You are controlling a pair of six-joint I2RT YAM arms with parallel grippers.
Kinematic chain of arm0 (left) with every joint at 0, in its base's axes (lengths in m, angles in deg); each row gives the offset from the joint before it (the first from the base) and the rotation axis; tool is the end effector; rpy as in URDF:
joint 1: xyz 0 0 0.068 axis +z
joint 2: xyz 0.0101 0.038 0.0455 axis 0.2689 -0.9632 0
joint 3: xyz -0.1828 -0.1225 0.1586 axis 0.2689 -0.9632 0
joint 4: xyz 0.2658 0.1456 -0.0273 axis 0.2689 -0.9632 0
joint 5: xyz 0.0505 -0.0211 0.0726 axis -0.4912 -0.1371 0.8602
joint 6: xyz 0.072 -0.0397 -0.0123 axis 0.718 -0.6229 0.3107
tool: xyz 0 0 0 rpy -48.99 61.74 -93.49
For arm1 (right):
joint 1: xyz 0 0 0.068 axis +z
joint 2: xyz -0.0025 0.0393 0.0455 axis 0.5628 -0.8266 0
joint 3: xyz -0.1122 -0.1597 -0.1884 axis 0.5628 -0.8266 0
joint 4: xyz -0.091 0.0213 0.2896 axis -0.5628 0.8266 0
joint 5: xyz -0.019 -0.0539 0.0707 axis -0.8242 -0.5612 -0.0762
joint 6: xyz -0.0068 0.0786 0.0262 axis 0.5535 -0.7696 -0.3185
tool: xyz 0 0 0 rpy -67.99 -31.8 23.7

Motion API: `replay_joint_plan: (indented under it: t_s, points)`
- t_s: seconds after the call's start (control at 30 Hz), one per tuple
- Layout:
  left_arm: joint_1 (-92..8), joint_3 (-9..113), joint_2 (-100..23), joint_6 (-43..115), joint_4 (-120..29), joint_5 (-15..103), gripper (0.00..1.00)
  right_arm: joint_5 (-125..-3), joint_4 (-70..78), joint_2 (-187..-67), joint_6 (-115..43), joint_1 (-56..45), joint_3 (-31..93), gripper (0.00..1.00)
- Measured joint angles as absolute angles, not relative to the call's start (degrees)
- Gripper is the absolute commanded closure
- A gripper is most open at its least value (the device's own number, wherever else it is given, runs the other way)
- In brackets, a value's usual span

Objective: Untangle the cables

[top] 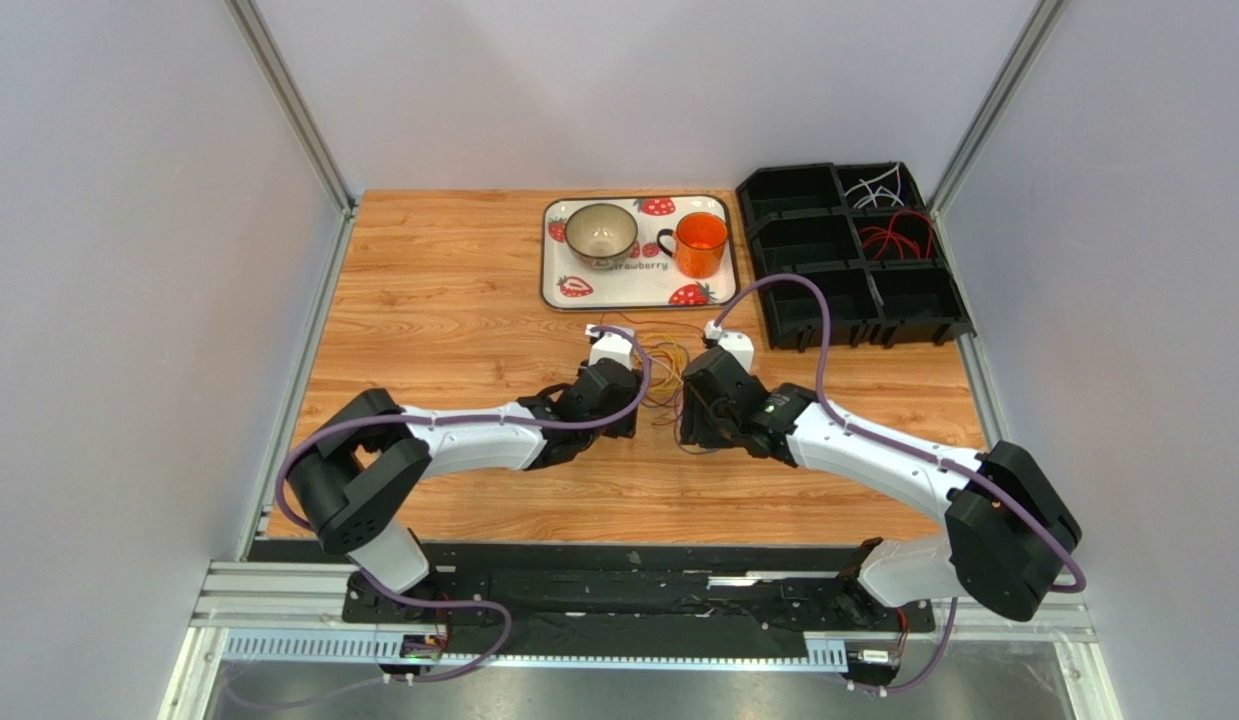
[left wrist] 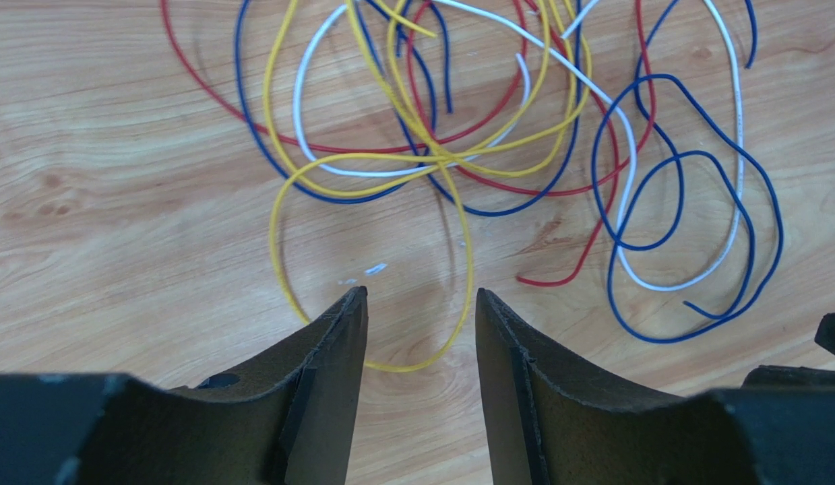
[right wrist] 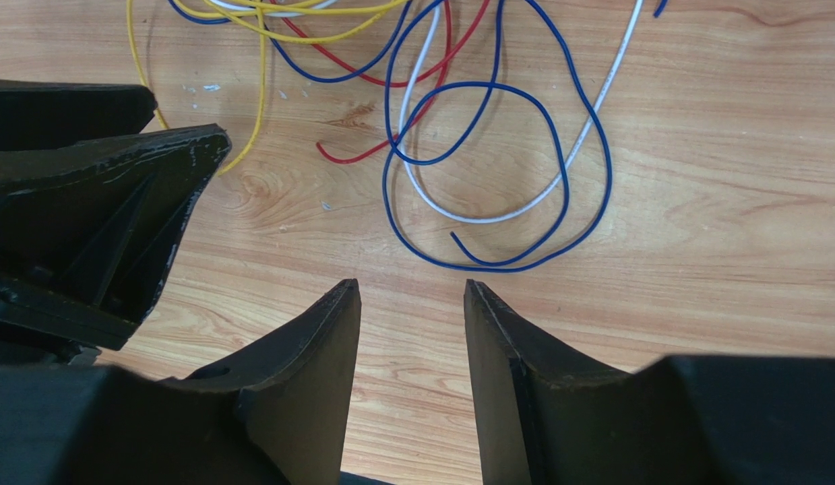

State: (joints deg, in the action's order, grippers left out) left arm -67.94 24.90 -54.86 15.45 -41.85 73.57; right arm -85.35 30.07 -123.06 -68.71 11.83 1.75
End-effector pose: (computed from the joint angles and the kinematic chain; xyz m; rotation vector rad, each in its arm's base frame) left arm 0.2516 -0.2835 0.1114 0.2137 2.2482 -0.3736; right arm 0.2351 0.2189 0.1517 -0.0527 2.5452 0.2832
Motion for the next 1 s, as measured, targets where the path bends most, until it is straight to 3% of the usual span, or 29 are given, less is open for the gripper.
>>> replay_joint_plan:
  t_s: [0.23,0.47,0.57,0.67,1.0]
  points:
    - [-67.96,28.11,-58.88,15.69,-42.48,70.09,0.47,-85.98,31.06,-119.63,-68.78,11.83,-1.46,0.53]
    - [-67.96,32.52,-63.32,15.38,-46.55,69.2,0.56,-87.49,33.61,-113.1,-68.76,11.83,-5.18,0.53]
    - [-67.96,34.08,-64.69,14.99,-47.71,69.11,0.69,-88.1,34.42,-110.8,-68.73,11.83,-5.7,0.53]
    - [-67.96,34.32,-64.8,14.4,-48.6,69.07,1.0,-88.74,34.62,-109.03,-68.69,11.83,-6.16,0.53]
    - [-68.0,37.22,-62.62,14.16,-58.13,68.61,1.0,-90.38,36.22,-103.33,-68.52,11.83,-9.72,0.53]
